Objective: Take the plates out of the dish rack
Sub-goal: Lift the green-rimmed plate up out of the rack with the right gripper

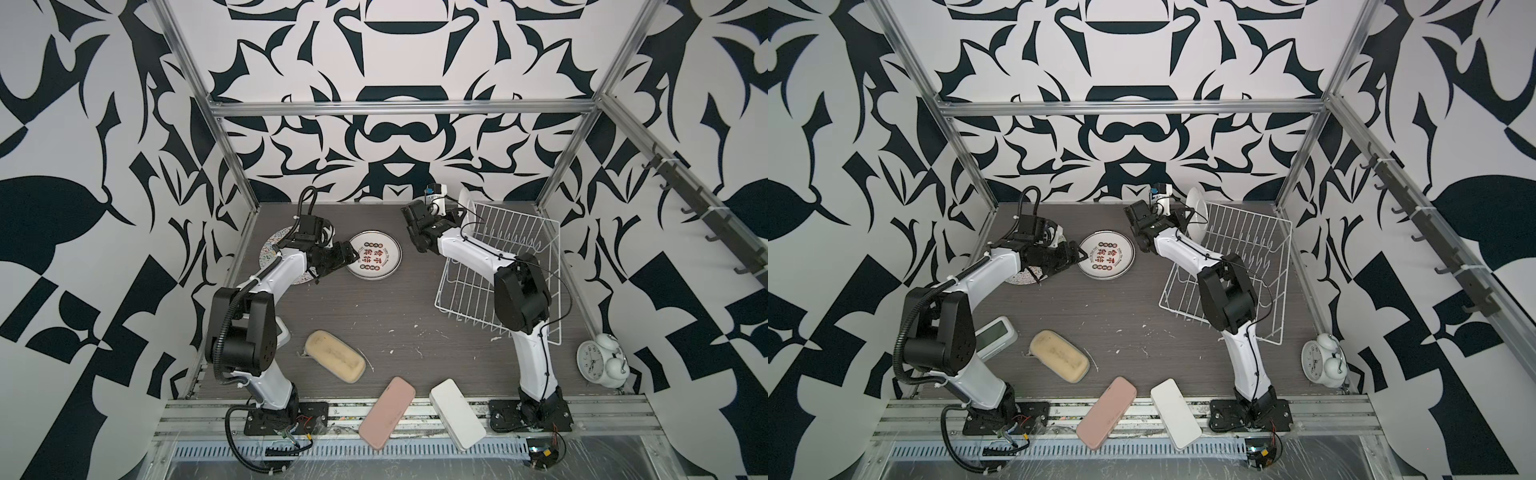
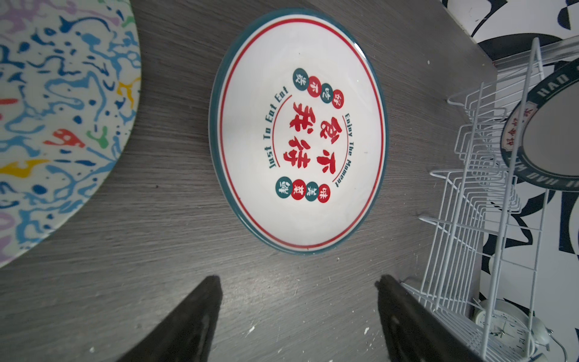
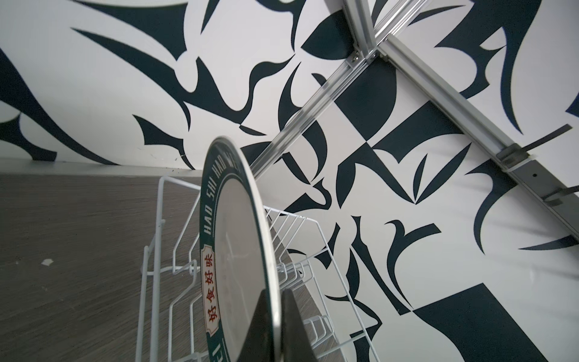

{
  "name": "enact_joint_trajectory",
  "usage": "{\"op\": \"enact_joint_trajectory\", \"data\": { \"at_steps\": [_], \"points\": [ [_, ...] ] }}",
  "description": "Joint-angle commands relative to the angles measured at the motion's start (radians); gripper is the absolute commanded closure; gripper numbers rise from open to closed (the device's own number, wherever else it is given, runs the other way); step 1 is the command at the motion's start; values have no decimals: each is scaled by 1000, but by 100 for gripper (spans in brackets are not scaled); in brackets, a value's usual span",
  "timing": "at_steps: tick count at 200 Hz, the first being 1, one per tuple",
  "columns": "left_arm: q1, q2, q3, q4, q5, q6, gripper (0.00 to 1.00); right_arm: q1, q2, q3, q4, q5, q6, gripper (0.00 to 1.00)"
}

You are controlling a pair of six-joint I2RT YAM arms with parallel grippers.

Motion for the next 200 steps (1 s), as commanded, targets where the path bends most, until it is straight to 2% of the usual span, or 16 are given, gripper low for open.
{"op": "enact_joint_trajectory", "data": {
  "at_steps": [1,54,84,115,134,154,200],
  "points": [
    [-3,-33,1,-36,-11,17,17,10,-89,-10,138,44,-94,100],
    [-4,-40,2,-31,-6,12,17,30,-159,-82,396,27,-332,100],
    [-4,-49,1,-19,10,1,17,47,-198,-146,660,22,-541,100],
    [-4,-49,4,-14,24,-6,17,60,-223,-152,775,28,-644,100],
    [-3,-50,2,-5,37,-13,17,67,-261,-171,792,25,-628,100],
    [-4,-53,-2,14,65,-31,17,74,-309,-185,738,9,-554,100],
    [-4,-39,-4,59,116,-74,16,79,-451,-206,358,-131,-167,100]
  ]
}}
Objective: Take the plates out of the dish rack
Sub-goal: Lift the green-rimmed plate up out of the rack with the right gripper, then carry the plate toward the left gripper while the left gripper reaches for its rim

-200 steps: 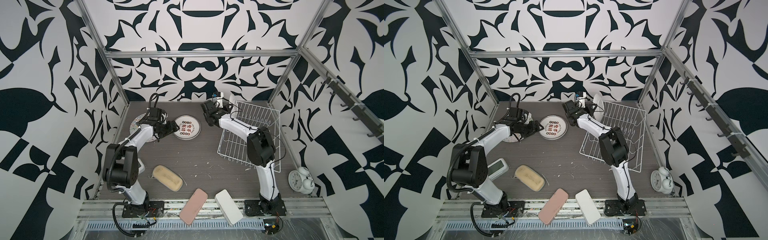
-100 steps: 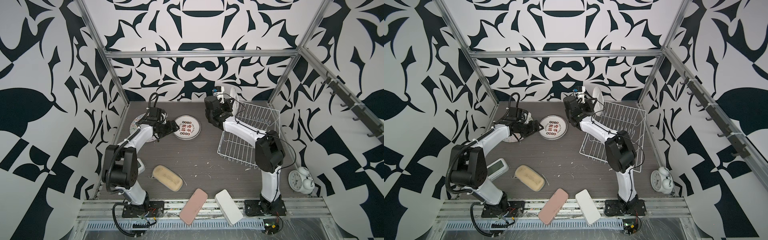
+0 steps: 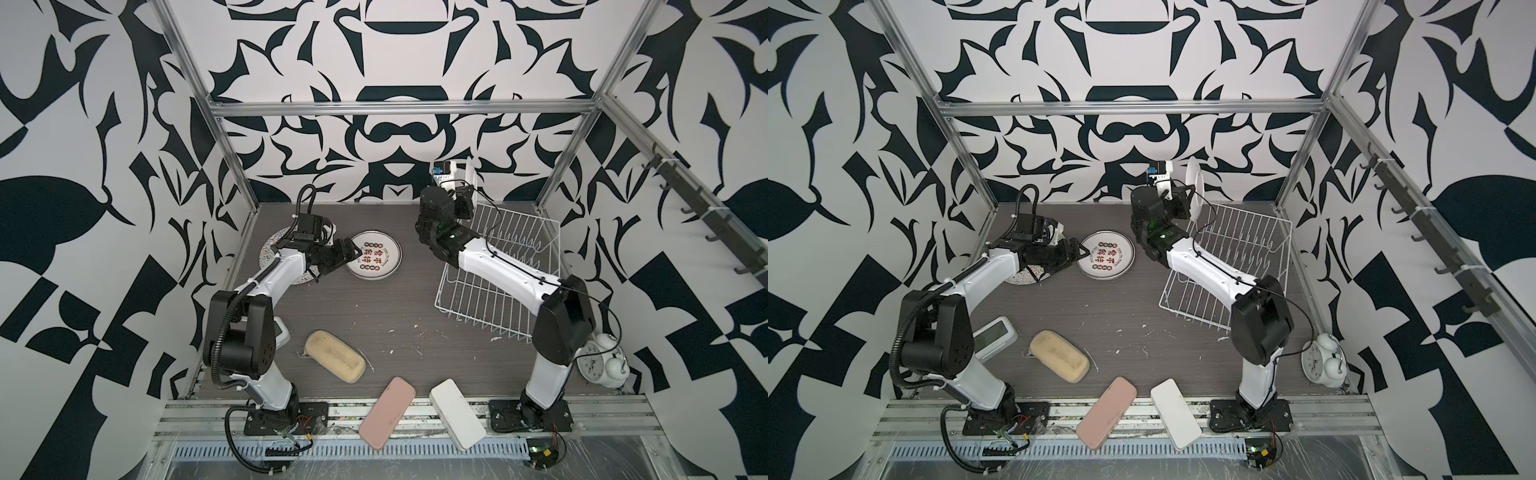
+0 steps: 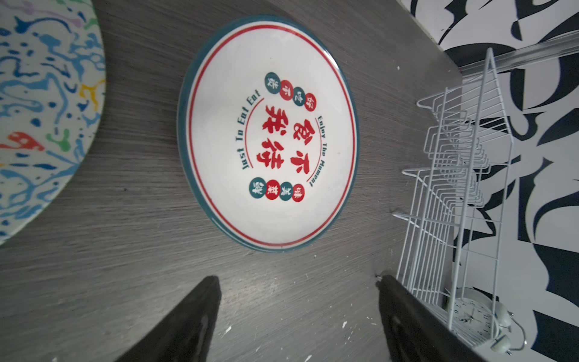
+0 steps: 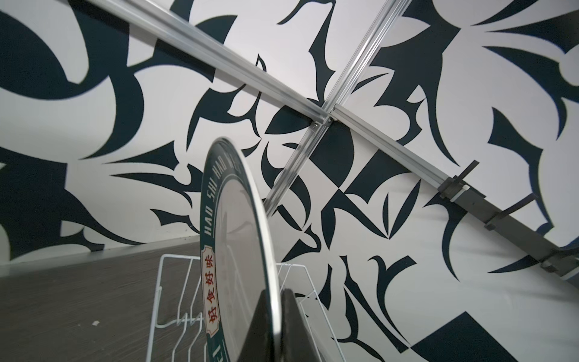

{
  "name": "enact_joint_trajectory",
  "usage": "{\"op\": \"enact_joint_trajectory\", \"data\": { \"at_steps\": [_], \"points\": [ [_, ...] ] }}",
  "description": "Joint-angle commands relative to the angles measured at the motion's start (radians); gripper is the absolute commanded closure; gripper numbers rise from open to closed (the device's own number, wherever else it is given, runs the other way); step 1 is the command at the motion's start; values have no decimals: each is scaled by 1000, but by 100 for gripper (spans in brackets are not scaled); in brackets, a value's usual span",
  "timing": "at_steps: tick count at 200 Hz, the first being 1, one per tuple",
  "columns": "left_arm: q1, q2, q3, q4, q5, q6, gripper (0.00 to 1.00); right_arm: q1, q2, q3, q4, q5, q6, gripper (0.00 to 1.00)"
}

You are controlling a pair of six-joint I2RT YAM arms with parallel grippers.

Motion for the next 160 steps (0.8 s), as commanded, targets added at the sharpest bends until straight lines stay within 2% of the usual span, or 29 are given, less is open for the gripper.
{"op": "enact_joint_trajectory", "data": {
  "at_steps": [1,42,77,99,160],
  "points": [
    [-2,-22,-3,24,42,-29,16,3,-109,-4,-169,-76,252,100],
    [-2,-43,-11,45,56,-52,16,4,-198,-88,-194,-191,390,100],
    [-2,-61,-24,121,145,-148,16,-35,-257,-138,-298,-335,640,100],
    [-3,-78,-31,172,180,-196,16,-61,-284,-162,-342,-443,750,100],
    [-5,-101,-66,280,231,-296,16,-73,-328,-246,-339,-620,884,100]
  ]
}}
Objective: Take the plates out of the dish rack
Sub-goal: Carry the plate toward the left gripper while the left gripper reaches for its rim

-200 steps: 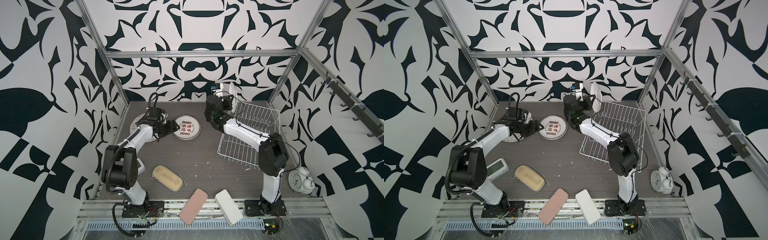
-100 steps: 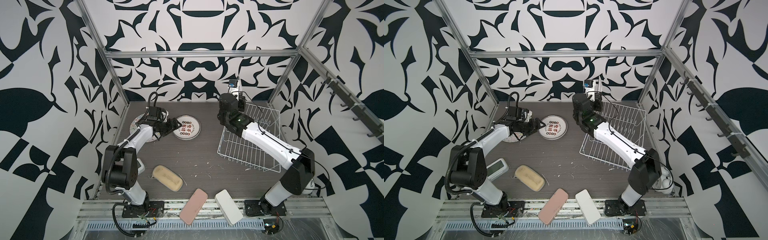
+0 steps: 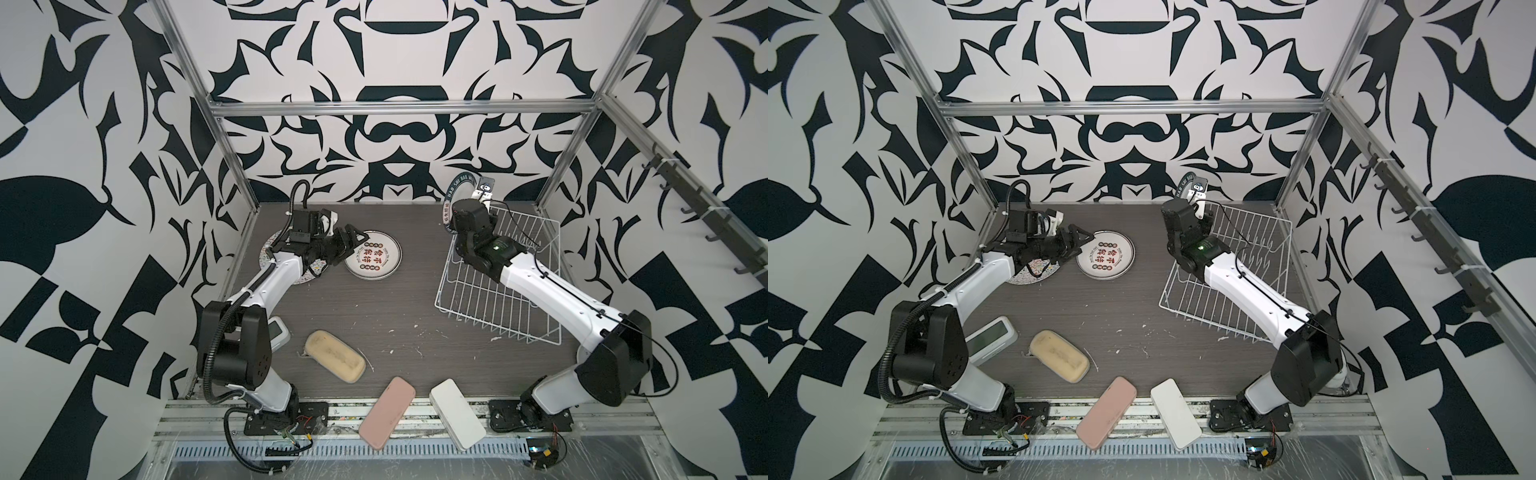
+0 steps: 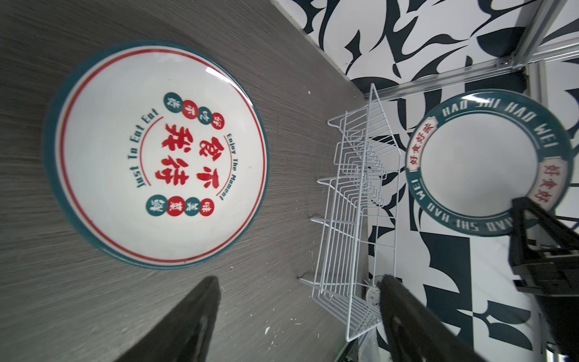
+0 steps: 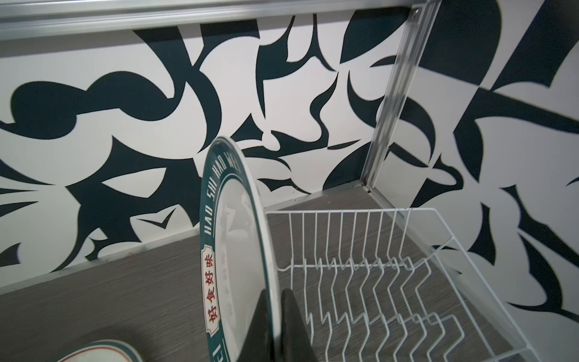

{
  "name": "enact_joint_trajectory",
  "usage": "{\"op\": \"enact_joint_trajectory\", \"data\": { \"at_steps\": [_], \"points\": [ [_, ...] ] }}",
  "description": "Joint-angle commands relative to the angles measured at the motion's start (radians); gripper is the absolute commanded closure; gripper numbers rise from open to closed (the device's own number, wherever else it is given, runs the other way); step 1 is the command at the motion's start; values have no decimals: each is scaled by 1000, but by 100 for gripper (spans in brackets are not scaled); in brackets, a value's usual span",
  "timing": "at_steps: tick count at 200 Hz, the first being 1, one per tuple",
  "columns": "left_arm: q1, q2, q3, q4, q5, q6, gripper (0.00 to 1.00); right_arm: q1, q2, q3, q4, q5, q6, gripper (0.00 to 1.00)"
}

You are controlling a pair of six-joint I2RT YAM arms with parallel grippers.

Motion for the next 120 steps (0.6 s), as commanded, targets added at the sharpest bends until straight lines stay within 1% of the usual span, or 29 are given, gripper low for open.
{"op": "enact_joint_trajectory", "data": {
  "at_steps": [1,40,63,73,92,120],
  "points": [
    [-5,-31,-36,76,44,-63,16,5,-47,-7,36,-95,109,100],
    [-5,-30,-57,130,64,-105,16,1,-39,-30,38,-235,218,100],
    [-5,-31,-63,153,66,-122,16,1,-26,-35,34,-295,277,100],
    [-5,-30,-69,173,67,-134,16,1,-22,-42,33,-337,320,100],
    [-5,-18,-78,220,80,-167,16,1,-24,-80,75,-422,389,100],
    [-6,5,-83,291,108,-220,16,1,-37,-135,127,-477,457,100]
  ]
}}
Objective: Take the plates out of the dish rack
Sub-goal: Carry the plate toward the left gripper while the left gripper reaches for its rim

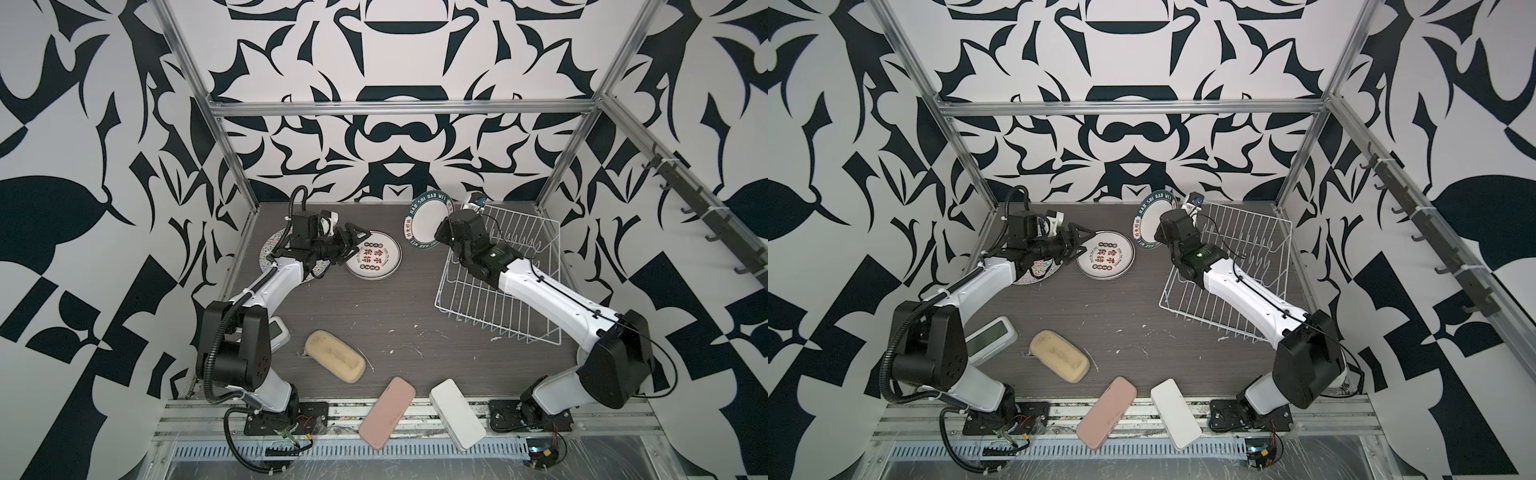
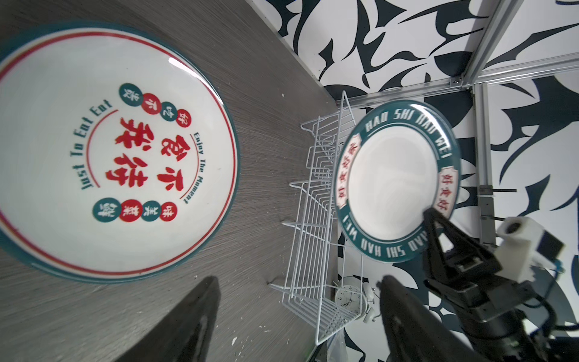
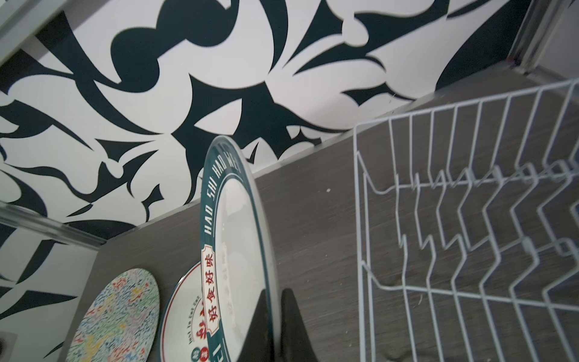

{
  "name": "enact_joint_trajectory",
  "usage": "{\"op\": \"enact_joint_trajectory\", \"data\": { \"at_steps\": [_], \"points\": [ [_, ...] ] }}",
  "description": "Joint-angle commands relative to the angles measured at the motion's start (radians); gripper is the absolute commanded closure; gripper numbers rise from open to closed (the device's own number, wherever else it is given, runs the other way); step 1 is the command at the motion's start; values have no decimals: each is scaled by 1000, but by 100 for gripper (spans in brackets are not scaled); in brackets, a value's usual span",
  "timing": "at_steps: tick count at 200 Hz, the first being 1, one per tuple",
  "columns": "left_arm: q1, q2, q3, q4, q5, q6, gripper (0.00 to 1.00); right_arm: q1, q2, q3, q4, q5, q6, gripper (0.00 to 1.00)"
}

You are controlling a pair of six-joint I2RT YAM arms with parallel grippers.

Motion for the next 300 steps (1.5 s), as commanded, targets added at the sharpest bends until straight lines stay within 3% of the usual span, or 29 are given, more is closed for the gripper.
{"op": "enact_joint_trajectory", "data": {
  "at_steps": [1,95,172,300],
  "points": [
    [-4,12,-13,97,42,-62,16,0,-32,-27,110,-82,108,100],
    [-17,54,-36,217,61,-147,17,0,-20,-72,216,-274,246,100],
    [-29,90,-42,333,91,-227,25,0,3,-122,391,-429,388,100],
    [-30,96,-47,367,99,-244,54,0,18,-137,417,-468,420,100]
  ]
}}
